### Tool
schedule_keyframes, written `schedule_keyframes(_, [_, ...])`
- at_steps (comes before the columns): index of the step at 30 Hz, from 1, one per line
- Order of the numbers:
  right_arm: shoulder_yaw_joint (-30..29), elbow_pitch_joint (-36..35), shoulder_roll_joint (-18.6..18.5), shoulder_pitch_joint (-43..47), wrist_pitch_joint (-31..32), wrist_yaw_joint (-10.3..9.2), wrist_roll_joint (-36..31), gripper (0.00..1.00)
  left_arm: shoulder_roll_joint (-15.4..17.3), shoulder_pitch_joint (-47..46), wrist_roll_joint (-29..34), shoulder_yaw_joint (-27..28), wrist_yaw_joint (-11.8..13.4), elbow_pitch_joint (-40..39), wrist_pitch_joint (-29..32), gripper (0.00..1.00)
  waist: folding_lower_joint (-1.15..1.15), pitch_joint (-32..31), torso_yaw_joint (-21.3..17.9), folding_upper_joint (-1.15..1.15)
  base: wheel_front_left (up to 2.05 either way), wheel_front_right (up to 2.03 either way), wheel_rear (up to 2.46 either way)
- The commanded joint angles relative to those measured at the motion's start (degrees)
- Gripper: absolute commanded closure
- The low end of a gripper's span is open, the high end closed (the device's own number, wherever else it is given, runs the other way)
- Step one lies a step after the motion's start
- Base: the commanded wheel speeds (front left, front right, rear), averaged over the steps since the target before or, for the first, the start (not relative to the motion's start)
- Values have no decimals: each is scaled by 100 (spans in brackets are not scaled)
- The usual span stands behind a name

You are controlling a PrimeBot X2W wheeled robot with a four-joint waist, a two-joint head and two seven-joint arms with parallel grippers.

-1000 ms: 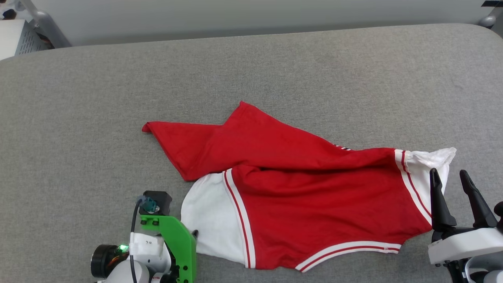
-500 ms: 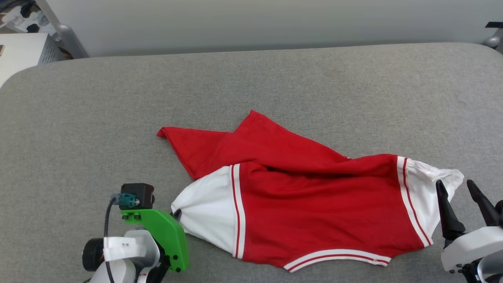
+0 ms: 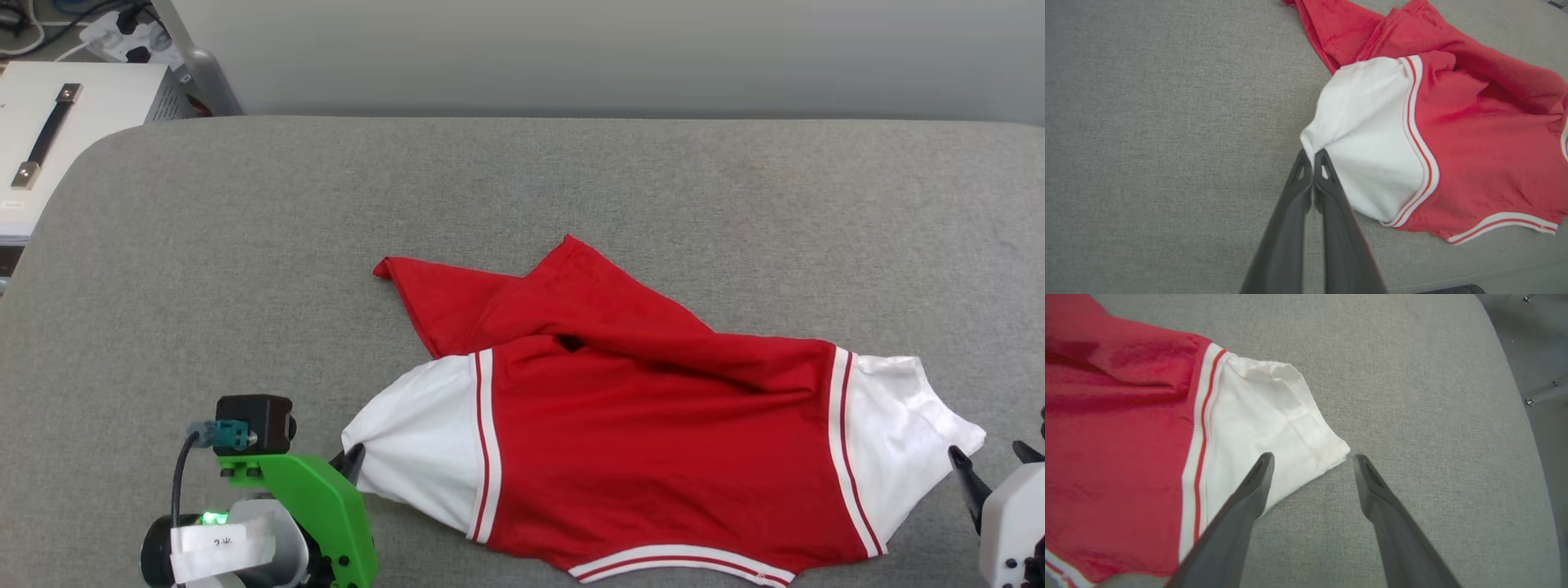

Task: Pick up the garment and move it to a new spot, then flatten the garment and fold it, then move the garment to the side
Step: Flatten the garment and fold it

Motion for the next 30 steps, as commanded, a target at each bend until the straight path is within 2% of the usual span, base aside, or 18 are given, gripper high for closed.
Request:
schedule_keyframes(1, [-36,-11,-68,-56,272,-3,75,0,57,88,-17,5,47,-106,49,100,0,110,77,0,0,0,0])
schedule_keyframes(5, [-53,31,-242,-308,1042,-3,218,0,94,103,-38,-33,70,-349,197,100,0,297,160,0,0,0,0])
schedule_keyframes(10, [-3,239,-468,-708,1642,-3,303,0,105,15,-31,-85,64,-483,272,100,0,516,250,0,0,0,0])
schedule_keyframes(16, [162,592,-605,-985,1940,-3,360,0,81,-84,-35,-154,37,-522,294,100,0,679,337,0,0,0,0])
schedule_keyframes(25, [574,1008,-640,-1023,2006,-3,527,0,93,-178,-23,-194,31,-518,315,100,0,812,405,0,0,0,0])
schedule_keyframes(26, [631,1060,-645,-1011,2008,-3,566,5,99,-186,-22,-193,32,-513,319,100,0,820,407,0,0,0,0])
schedule_keyframes(27, [674,1099,-649,-1004,2000,-3,600,25,102,-192,-22,-193,34,-509,320,100,0,823,408,0,0,0,0])
schedule_keyframes(28, [718,1145,-657,-1003,1969,-3,632,60,103,-197,-23,-193,36,-502,321,100,0,823,407,0,0,0,0])
schedule_keyframes(29, [756,1177,-666,-1006,1938,-3,658,84,104,-200,-25,-194,38,-495,323,100,0,818,405,0,0,0,0])
schedule_keyframes(30, [793,1209,-677,-1017,1886,-3,693,100,105,-200,-30,-194,39,-484,326,100,0,808,399,0,0,0,0])
